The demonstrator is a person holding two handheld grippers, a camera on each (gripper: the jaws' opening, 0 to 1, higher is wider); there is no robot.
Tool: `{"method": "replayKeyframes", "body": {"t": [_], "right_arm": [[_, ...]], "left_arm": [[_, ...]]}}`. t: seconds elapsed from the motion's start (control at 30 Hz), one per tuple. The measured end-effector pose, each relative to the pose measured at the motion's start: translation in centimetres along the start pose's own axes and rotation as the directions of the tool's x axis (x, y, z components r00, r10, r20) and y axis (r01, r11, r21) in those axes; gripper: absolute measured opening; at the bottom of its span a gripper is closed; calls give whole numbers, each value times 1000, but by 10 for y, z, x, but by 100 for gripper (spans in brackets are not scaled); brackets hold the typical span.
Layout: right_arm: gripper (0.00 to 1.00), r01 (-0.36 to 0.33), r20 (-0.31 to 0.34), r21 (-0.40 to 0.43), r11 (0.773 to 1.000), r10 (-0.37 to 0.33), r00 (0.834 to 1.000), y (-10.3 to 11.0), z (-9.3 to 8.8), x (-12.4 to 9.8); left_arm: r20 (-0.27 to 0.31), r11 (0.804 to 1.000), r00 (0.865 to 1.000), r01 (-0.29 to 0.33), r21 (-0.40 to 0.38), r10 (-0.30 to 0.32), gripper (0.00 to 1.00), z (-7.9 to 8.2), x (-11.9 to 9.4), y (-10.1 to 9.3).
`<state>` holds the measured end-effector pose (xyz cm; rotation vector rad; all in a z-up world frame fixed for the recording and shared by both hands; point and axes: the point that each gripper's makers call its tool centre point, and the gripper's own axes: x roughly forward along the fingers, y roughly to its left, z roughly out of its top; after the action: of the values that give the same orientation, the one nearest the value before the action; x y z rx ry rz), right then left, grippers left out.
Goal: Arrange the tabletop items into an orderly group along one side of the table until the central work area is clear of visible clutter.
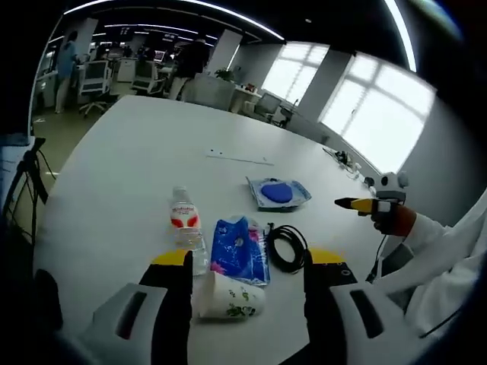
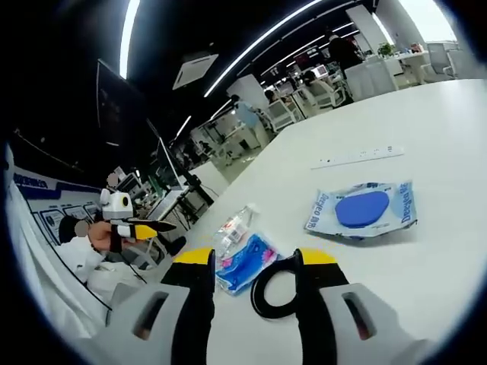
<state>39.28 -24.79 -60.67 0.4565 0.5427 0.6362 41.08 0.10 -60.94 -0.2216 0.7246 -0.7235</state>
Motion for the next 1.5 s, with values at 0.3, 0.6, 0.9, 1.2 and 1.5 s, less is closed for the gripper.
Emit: {"method": "replayKeyframes", "body": {"t": [0.3, 0.6, 0.9, 1.2, 1.5], "right_arm": [[40, -10, -18, 2, 1000, 10, 1000, 3, -7, 1], [41, -35, -58, -16, 999, 34, 998, 11, -22, 8], [43, -70, -119, -38, 997, 65, 991, 20, -41, 13], [45, -100, -193, -68, 993, 85, 977, 21, -59, 16], [44, -90, -206, -57, 994, 76, 976, 17, -64, 16]], "left_arm": [[-60, 1000, 998, 13, -22, -14, 58, -26, 4, 12], [-120, 998, 992, 37, -44, -42, 56, -49, 11, 19], [-181, 995, 979, 87, -39, -93, 55, -67, 22, 21], [-231, 990, 963, 134, -34, -138, 50, -80, 32, 25], [-278, 976, 937, 218, -6, -211, 43, -87, 40, 25]]}}
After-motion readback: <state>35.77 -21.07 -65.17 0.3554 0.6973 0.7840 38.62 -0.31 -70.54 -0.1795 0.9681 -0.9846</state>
